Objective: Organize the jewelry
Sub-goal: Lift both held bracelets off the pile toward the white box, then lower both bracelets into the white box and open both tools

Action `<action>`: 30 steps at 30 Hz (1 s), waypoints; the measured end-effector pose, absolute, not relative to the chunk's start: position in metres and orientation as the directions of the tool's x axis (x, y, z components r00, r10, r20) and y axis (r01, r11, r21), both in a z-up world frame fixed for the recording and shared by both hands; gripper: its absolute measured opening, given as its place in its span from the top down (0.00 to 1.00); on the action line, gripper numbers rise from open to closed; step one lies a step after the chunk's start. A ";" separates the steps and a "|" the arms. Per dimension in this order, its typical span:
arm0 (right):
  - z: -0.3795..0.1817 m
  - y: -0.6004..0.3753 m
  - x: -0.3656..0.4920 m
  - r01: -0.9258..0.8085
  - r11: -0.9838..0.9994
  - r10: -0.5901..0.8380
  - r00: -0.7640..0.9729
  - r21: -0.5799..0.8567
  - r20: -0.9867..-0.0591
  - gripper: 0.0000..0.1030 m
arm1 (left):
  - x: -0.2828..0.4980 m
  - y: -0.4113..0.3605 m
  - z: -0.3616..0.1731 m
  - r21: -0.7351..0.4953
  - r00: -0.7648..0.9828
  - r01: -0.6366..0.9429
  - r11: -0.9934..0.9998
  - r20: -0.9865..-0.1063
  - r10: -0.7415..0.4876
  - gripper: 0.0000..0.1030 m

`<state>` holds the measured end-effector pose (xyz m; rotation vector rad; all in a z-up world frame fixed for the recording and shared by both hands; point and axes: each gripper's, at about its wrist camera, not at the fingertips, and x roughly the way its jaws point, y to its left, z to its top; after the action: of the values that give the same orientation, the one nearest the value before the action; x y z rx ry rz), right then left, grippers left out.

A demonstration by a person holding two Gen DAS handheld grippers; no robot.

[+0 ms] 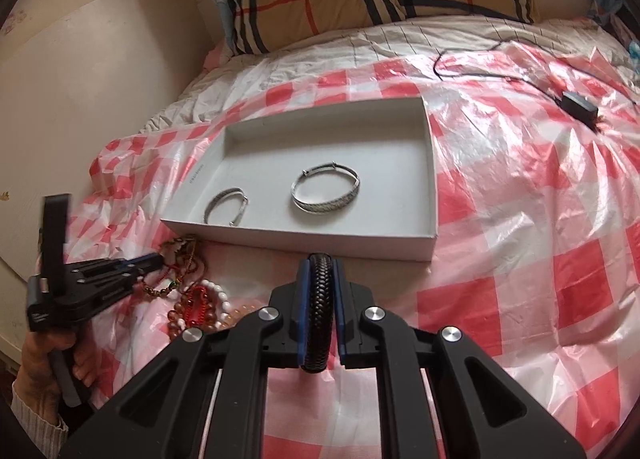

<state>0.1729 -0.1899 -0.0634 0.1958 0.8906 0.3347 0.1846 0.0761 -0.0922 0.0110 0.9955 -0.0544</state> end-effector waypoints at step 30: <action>-0.035 -0.191 0.159 -0.260 0.917 0.395 0.679 0.301 -0.618 0.89 | 0.175 0.070 -0.074 -0.167 0.521 0.118 0.979 -0.829 -0.204 0.96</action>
<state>0.1585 -0.1909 -0.0353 0.1948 0.7375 0.3707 0.1746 0.0701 -0.0742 -0.0931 1.0052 -0.1936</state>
